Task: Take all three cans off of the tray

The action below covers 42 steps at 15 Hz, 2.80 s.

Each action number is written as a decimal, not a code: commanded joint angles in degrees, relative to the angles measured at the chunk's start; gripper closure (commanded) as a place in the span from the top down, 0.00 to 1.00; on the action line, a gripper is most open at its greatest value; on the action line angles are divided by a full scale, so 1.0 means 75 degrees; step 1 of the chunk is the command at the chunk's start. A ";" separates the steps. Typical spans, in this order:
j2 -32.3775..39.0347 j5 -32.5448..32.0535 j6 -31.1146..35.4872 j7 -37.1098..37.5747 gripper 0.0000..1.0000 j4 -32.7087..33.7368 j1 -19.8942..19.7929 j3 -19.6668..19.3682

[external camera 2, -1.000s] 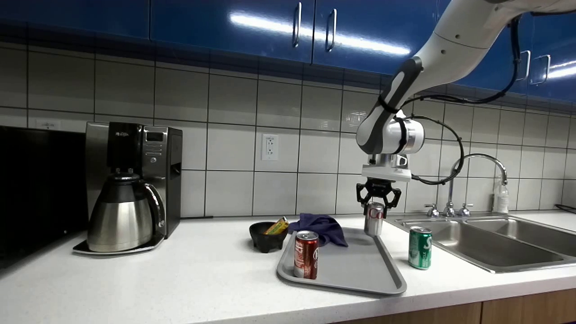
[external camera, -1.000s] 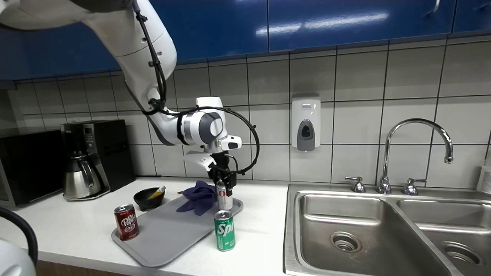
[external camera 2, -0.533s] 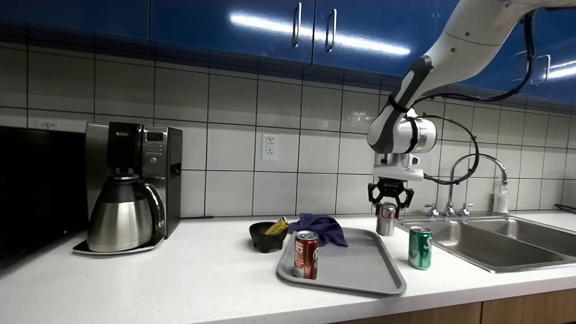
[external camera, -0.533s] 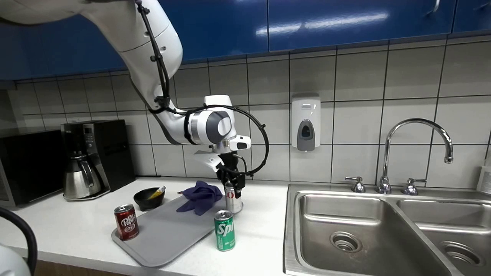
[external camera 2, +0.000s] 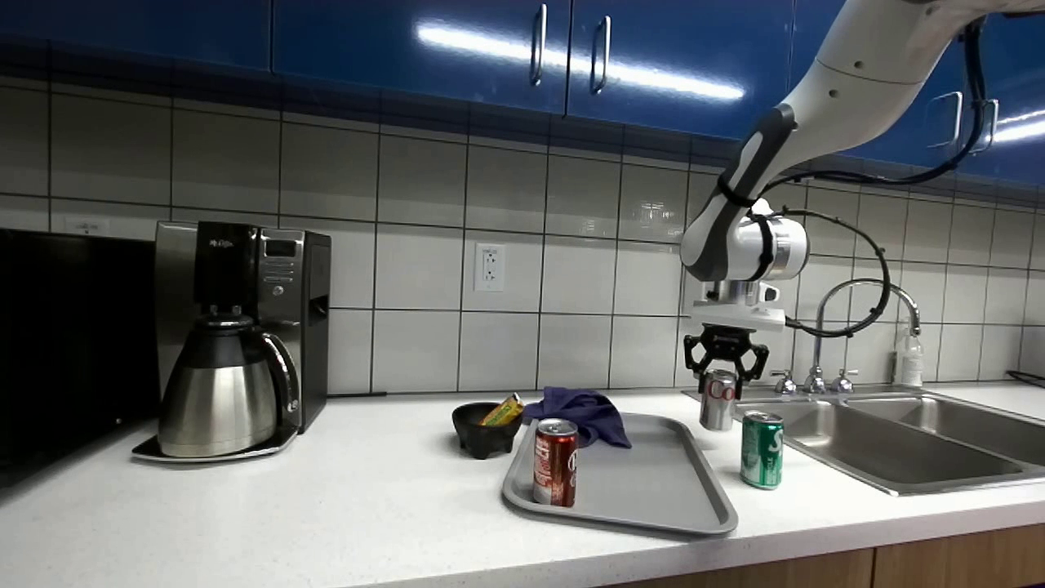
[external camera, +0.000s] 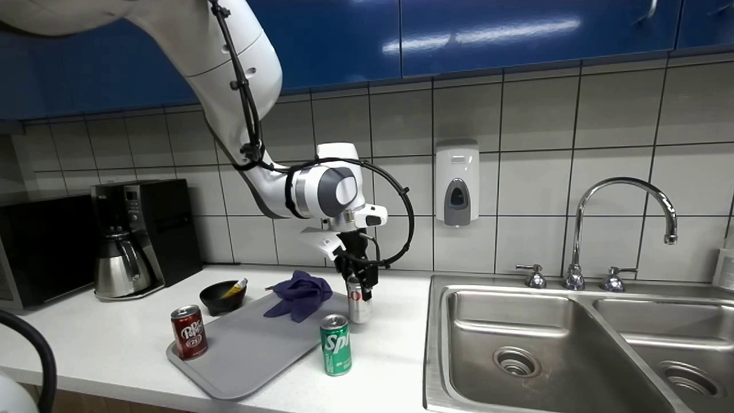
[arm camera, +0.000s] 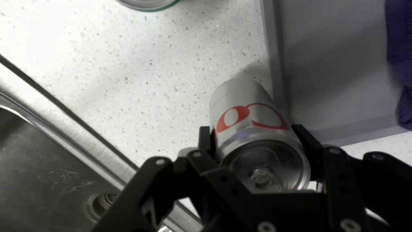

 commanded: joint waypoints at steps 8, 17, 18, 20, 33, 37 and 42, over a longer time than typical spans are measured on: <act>0.0033 0.0076 0.0045 -0.0130 0.38 -0.0051 -0.0207 -0.0017; 0.0275 0.0114 0.0005 -0.0126 0.38 0.0043 -0.0221 -0.0060; 0.0295 0.0103 0.0005 -0.0119 0.38 0.0046 -0.0215 -0.0065; 0.0327 0.0102 0.0008 -0.0123 0.38 0.0046 -0.0213 -0.0066; 0.0017 0.0180 0.0028 -0.0213 1.00 -0.0070 -0.0263 -0.0043; -0.0313 0.0155 0.0089 -0.0254 1.00 -0.0239 -0.0258 -0.0036; -0.0820 0.0052 0.0100 -0.0313 1.00 -0.0535 -0.0209 -0.0008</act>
